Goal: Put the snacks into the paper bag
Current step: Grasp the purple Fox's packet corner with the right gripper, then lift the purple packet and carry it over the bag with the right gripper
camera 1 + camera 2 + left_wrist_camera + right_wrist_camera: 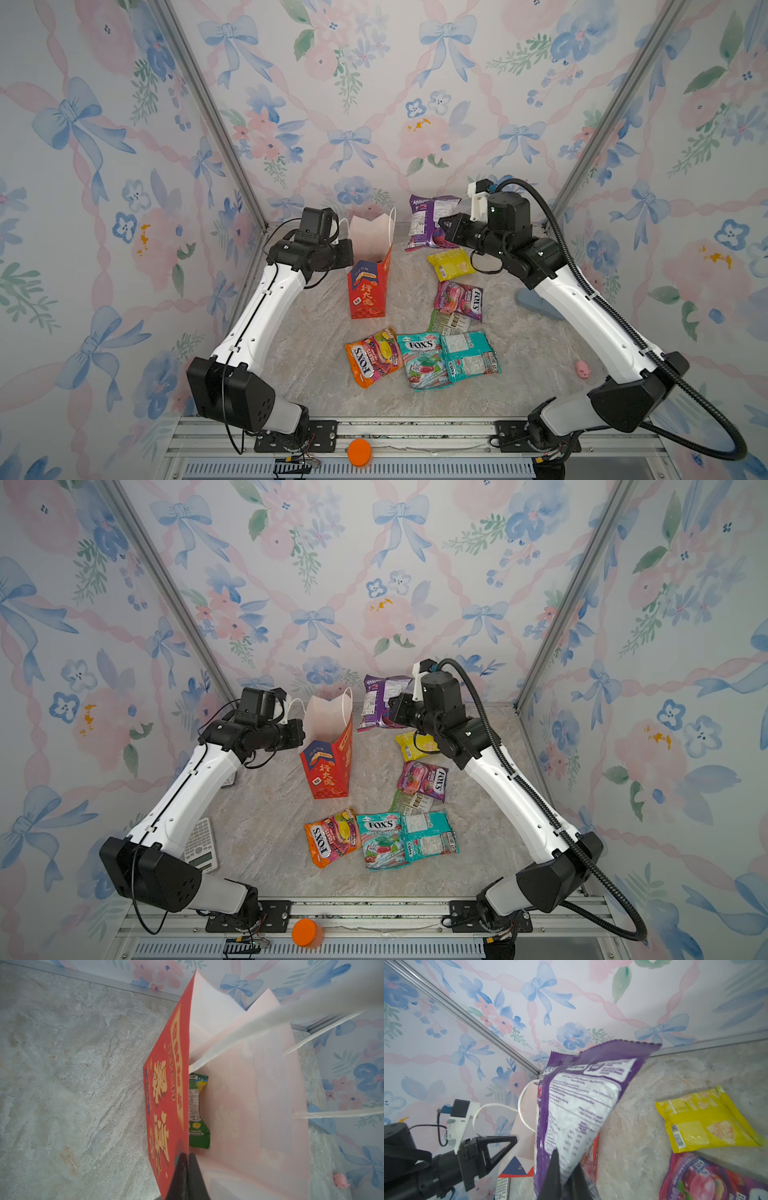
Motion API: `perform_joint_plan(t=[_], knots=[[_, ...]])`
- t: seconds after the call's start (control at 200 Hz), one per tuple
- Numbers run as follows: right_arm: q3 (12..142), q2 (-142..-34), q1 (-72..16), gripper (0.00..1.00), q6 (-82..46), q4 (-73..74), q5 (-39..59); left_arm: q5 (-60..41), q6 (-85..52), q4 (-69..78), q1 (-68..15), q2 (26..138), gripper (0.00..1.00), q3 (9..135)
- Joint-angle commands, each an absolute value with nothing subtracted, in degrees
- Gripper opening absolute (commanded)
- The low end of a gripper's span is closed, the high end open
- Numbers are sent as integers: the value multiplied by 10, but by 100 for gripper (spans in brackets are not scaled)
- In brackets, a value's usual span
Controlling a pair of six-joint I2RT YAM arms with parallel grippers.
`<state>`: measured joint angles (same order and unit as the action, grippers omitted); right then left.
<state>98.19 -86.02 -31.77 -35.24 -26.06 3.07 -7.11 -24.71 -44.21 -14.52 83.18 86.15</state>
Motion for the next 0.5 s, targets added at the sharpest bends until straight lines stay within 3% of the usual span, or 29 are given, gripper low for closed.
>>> perform_joint_plan(t=[0.0,0.495], knots=[[1045,-881,-329,0,-323,-242,25,-81,-249,-447,-140,821,0,853],[1408,-1126,-432,0,-252,-373,11,-84,-250,-447,-140,825,0,853]])
